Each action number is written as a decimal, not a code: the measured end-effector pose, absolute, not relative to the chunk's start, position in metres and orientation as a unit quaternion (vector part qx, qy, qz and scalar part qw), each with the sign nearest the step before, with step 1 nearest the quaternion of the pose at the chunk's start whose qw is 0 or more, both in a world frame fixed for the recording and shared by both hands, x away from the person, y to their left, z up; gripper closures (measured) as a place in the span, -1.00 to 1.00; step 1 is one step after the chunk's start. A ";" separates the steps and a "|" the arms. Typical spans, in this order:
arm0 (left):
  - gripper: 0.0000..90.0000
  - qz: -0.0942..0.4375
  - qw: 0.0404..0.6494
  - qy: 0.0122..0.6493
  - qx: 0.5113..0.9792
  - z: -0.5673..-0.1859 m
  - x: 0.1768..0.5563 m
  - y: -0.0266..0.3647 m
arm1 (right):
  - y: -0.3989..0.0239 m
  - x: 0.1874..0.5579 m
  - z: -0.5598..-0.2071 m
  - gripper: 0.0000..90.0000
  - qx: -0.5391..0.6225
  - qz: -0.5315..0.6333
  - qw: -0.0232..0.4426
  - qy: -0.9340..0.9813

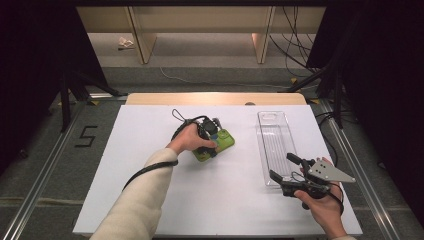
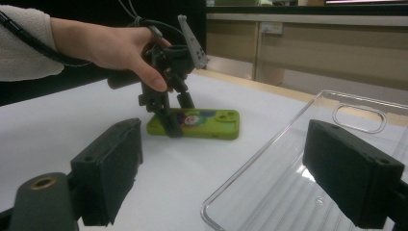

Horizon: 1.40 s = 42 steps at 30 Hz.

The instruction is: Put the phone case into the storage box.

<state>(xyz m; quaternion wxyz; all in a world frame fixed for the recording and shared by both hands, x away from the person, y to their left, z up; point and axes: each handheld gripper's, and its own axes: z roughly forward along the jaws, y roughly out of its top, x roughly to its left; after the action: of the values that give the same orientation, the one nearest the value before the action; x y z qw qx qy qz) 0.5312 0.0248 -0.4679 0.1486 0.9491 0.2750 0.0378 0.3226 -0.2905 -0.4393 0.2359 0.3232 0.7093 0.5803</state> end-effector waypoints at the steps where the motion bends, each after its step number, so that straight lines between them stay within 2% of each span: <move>1: -0.64 0.038 0.149 0.276 0.949 -0.468 0.531 0.025 | -0.291 0.323 -0.439 -0.67 0.323 0.580 0.236 0.709; 9: -0.64 0.046 0.156 0.269 0.949 -0.467 0.528 0.027 | -0.290 0.323 -0.439 -0.67 0.324 0.581 0.236 0.709; 42: -0.64 0.104 0.266 0.287 0.914 -0.446 0.492 0.053 | -0.288 0.323 -0.439 -0.67 0.327 0.578 0.238 0.709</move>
<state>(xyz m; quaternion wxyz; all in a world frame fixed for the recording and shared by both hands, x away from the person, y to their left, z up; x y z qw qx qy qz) 0.4915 0.0526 -0.4461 0.2664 0.9144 0.2865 0.1038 0.3228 -0.2882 -0.4392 0.2381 0.3269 0.7091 0.5776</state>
